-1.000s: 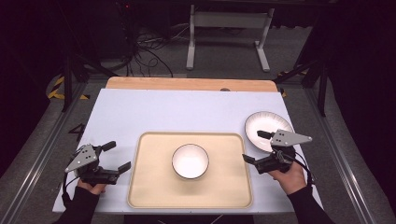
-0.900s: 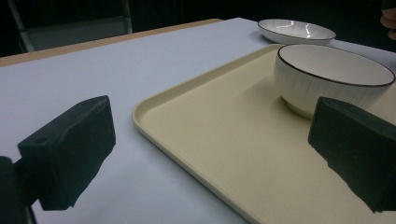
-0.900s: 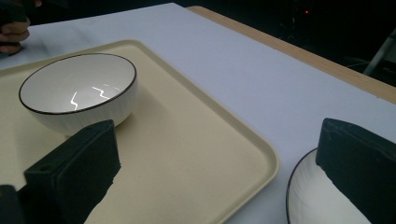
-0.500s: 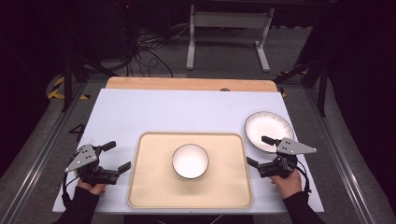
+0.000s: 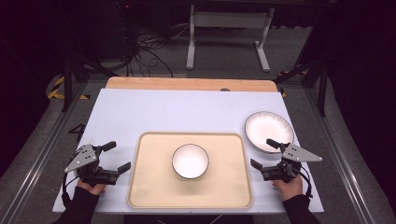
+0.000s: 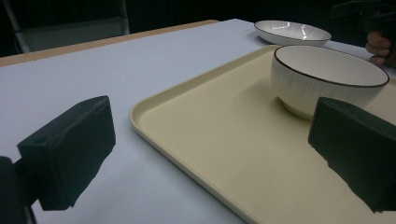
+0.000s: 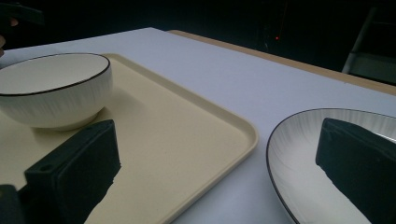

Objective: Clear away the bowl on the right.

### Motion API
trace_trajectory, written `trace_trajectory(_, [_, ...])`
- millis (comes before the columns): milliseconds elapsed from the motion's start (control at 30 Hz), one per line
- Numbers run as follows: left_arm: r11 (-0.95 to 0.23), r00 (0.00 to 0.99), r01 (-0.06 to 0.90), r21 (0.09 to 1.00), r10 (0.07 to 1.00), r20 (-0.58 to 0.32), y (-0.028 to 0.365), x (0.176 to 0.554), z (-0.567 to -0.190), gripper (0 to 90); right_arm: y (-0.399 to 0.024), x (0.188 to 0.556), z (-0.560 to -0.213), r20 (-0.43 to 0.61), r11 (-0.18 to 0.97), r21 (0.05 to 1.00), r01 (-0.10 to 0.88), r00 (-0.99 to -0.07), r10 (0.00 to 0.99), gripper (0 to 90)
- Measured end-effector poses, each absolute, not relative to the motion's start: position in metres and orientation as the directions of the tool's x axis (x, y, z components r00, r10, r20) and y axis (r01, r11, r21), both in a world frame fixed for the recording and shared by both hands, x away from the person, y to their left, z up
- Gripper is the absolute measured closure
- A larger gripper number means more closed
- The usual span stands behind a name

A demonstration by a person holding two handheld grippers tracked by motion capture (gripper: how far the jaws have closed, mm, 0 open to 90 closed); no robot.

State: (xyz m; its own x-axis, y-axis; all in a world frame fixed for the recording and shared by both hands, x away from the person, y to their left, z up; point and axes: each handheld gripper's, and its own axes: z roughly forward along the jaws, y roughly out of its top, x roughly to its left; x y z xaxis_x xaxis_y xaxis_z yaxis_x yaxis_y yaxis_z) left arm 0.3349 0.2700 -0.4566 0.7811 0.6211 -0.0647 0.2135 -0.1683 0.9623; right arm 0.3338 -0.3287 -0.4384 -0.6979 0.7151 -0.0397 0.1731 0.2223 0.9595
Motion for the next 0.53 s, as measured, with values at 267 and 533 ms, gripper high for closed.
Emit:
trace_trajectory(267, [-0.17, 0.783, 0.213, 0.962, 0.619, -0.064, 0.2697, 0.3349, -0.4566, 1.5, -0.3332, 0.3336, -0.4392, -0.026, 0.195, 0.966, 0.17, -0.687, 0.727, 0.0])
trace_trajectory(533, [-0.174, 0.783, 0.21, 0.962, 0.62, -0.059, 0.2697, 0.335, -0.4565, 1.6, -0.332, 0.3342, -0.4394, -0.028, 0.203, 0.964, 0.17, -0.696, 0.717, 0.0])
